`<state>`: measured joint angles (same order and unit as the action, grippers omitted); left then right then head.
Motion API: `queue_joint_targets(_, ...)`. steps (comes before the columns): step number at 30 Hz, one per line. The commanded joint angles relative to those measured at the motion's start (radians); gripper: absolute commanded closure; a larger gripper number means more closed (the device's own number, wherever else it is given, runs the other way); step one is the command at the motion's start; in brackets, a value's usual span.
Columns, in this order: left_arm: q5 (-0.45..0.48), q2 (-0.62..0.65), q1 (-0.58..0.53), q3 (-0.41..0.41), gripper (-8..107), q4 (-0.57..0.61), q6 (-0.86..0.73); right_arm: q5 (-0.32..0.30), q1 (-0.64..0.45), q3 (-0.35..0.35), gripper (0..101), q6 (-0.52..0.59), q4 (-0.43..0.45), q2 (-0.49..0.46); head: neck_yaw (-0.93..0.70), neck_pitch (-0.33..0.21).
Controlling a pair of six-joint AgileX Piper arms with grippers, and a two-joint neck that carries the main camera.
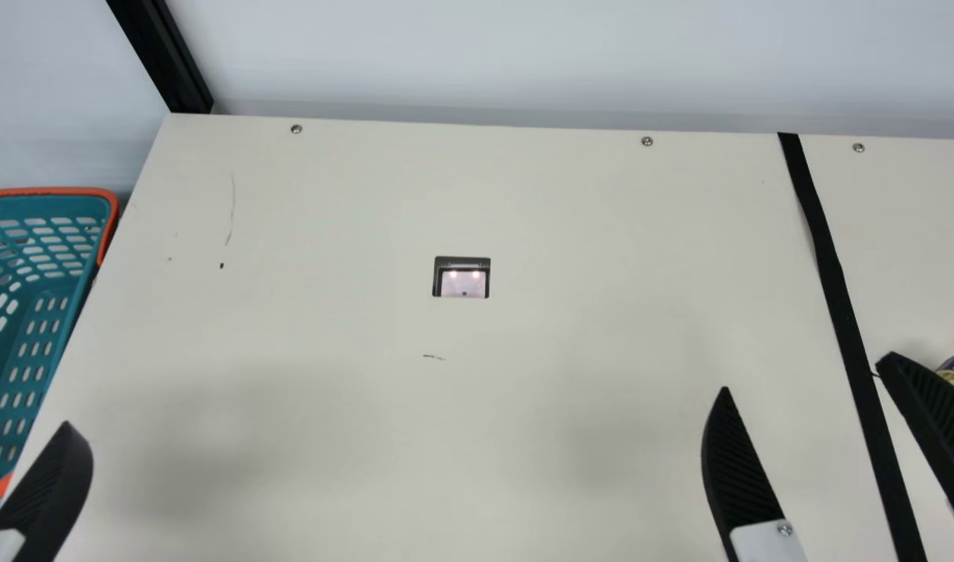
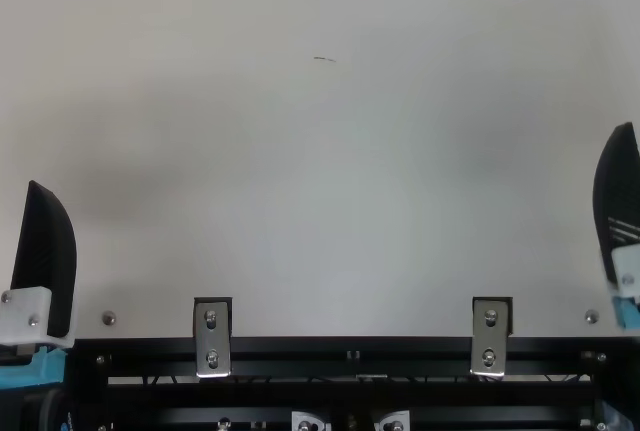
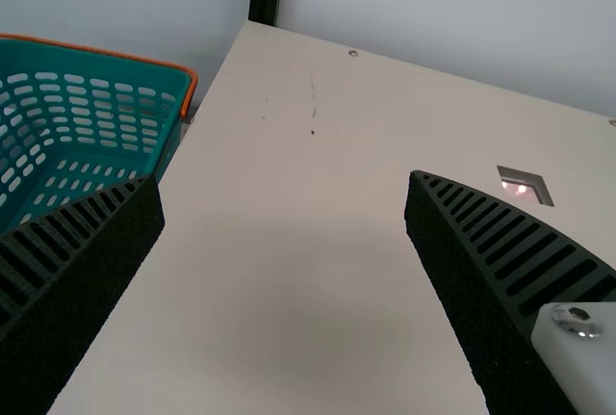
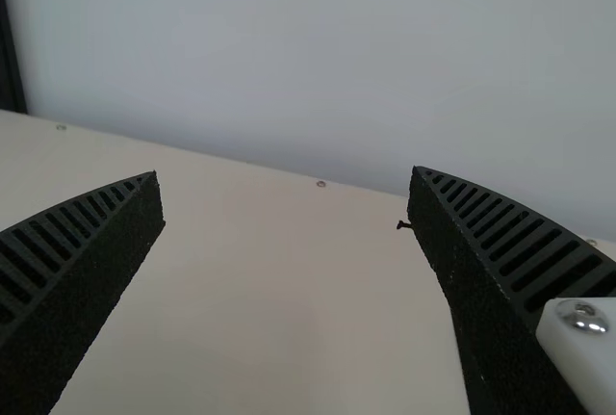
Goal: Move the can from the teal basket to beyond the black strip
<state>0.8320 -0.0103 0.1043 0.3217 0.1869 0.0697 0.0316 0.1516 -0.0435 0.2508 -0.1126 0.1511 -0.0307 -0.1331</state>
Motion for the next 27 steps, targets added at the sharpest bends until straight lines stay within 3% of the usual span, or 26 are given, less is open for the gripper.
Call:
queue_joint_targets(1,0.0,0.0,0.0,0.0,9,0.0,0.0,0.018,0.0,0.019,0,-0.023,-0.004,-0.071,-0.006,-0.003)
queue_joint_targets(3,0.0,0.0,0.0,0.0,9,0.0,0.0,0.026,-0.008,0.038,0,-0.041,-0.003,-0.104,-0.006,-0.003)
queue_joint_targets(4,0.0,0.0,0.0,0.0,9,0.0,0.0,0.027,-0.005,0.03,0,-0.034,-0.005,-0.069,-0.006,-0.003)
queue_joint_targets(7,0.0,0.0,0.0,0.0,9,0.0,0.0,0.028,-0.008,0.038,0,-0.042,-0.006,-0.104,-0.006,-0.003)
queue_joint_targets(27,0.0,0.0,0.0,0.0,9,0.0,0.0,0.034,-0.008,0.038,0,-0.042,-0.008,-0.106,-0.006,-0.003)
